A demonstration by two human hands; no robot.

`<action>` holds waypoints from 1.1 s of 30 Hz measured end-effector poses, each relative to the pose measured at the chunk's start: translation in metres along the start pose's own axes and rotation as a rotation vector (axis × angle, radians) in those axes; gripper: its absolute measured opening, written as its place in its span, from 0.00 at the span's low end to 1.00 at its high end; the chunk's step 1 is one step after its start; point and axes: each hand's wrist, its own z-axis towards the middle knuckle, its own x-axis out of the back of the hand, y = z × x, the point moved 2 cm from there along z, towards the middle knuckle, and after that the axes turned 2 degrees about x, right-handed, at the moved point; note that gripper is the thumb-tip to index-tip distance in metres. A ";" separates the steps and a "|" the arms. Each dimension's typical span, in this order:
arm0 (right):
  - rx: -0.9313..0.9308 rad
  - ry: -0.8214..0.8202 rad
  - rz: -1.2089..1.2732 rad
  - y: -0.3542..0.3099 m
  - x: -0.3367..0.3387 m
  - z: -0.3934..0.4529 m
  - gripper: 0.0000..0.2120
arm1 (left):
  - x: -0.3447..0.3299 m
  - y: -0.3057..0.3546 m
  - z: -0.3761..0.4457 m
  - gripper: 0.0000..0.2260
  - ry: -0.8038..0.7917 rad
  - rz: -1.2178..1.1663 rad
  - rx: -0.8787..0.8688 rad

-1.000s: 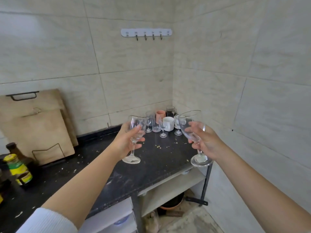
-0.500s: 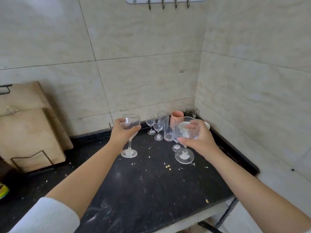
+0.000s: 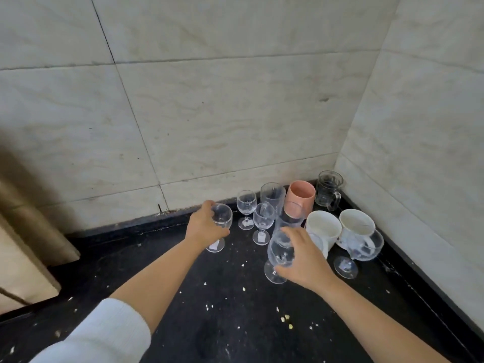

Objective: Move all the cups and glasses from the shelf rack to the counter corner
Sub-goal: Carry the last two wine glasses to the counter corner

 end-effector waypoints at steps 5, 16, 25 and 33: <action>-0.007 -0.078 -0.135 0.013 -0.015 0.031 0.36 | -0.019 0.000 0.035 0.30 -0.067 0.092 0.049; 0.027 -0.140 -0.199 0.028 -0.032 0.059 0.36 | -0.035 -0.007 0.086 0.28 -0.064 0.165 0.117; 0.033 -0.270 -0.336 0.026 -0.033 0.065 0.36 | -0.041 -0.011 0.095 0.27 -0.072 0.129 0.152; 0.062 -0.325 -0.431 0.027 -0.034 0.063 0.37 | -0.035 -0.017 0.095 0.30 -0.165 0.176 0.144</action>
